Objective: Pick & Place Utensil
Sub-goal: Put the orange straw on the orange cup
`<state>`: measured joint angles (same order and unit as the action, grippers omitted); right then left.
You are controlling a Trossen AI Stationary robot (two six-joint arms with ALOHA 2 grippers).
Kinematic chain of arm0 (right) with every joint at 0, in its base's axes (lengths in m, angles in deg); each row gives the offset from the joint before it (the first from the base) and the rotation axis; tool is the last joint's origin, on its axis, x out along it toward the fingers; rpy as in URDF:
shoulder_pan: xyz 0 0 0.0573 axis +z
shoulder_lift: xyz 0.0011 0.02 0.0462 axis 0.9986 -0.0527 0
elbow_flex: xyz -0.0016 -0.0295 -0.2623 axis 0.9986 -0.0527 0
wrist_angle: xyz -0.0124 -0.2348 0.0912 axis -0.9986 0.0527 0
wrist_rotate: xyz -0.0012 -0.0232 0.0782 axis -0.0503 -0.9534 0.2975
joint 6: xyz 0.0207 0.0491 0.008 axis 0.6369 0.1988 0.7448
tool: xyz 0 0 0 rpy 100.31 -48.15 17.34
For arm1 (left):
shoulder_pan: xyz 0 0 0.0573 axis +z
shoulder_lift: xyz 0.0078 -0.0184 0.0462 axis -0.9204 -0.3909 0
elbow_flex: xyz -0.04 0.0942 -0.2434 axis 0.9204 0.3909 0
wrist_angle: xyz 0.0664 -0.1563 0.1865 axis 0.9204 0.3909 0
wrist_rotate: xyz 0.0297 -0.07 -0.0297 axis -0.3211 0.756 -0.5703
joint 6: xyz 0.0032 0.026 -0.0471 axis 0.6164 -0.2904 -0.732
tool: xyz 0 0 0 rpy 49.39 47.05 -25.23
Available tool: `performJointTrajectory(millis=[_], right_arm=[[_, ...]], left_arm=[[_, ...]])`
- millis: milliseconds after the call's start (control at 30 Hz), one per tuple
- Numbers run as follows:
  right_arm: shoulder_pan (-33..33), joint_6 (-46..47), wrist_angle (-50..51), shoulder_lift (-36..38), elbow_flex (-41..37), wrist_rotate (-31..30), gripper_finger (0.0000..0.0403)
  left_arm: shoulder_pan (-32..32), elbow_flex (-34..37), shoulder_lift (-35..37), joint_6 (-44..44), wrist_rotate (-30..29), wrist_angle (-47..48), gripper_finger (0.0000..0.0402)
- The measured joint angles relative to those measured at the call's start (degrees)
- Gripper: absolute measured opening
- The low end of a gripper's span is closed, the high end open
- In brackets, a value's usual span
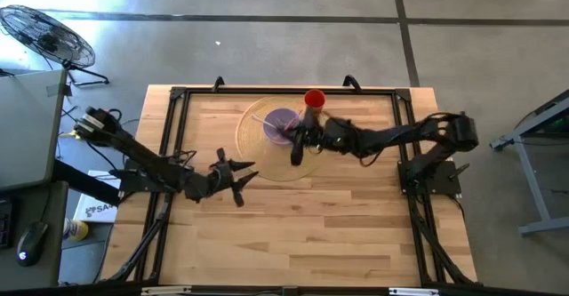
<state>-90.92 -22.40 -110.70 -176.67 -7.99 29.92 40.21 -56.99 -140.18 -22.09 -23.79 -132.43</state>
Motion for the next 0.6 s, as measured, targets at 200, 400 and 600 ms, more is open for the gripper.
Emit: performJointTrajectory(millis=[200,400,600], right_arm=[[-5.3,-11.2,10.2,9.4,0.0,-13.6,0.0001],[-11.6,-15.6,17.5,13.6,0.0,-22.8,0.0004],[-16.0,-10.7,24.6,13.6,0.0,-21.6,0.0001]], left_arm=[[-7.2,0.0,6.5,-8.2,-11.5,16.4,0.0161],[-8.8,0.0,7.2,-15.3,-11.4,22.8,0.0162],[-6.0,0.2,7.1,-19.5,-6.7,24.2,0.0162]])
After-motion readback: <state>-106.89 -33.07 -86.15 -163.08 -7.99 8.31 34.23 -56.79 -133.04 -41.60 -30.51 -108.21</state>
